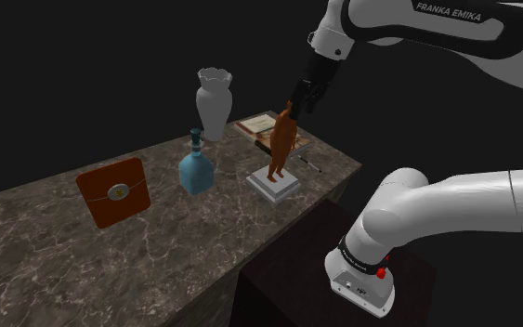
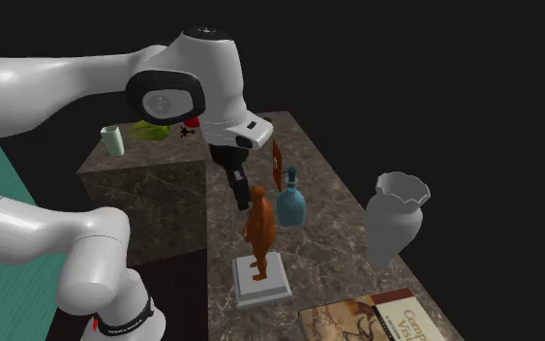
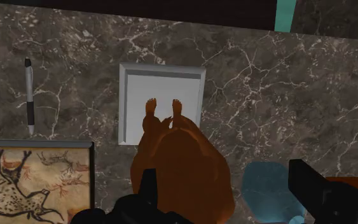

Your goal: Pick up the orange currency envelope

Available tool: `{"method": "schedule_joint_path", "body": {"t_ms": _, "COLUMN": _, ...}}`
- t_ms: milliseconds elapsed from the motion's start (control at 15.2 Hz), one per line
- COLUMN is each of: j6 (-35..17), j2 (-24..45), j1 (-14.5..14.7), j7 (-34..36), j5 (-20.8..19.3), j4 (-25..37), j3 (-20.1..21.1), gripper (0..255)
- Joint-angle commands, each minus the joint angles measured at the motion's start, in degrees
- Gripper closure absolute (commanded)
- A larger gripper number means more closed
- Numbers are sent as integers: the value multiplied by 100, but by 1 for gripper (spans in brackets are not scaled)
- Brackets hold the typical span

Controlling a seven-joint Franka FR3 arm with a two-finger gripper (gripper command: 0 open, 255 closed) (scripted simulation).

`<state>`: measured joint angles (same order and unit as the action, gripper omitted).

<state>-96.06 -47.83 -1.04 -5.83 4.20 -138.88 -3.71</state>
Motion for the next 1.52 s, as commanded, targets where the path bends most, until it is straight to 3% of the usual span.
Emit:
{"method": "schedule_joint_path", "body": {"t_ms": 0, "j6": 0, "j2": 0, "j1": 0, "j7": 0, "j5": 0, "j4": 0, "j3": 0, "gripper": 0}}
{"method": "schedule_joint_path", "body": {"t_ms": 660, "j6": -833, "j2": 2233, "j1": 870, "j7": -1373, "j5": 83, "j4": 1220, "j3": 69, "gripper": 0}}
{"method": "schedule_joint_path", "body": {"t_ms": 1452, "j6": -1045, "j2": 4526, "j1": 1672, "j7": -2803, "j5": 83, "j4": 3098, "j3": 458, "gripper": 0}}
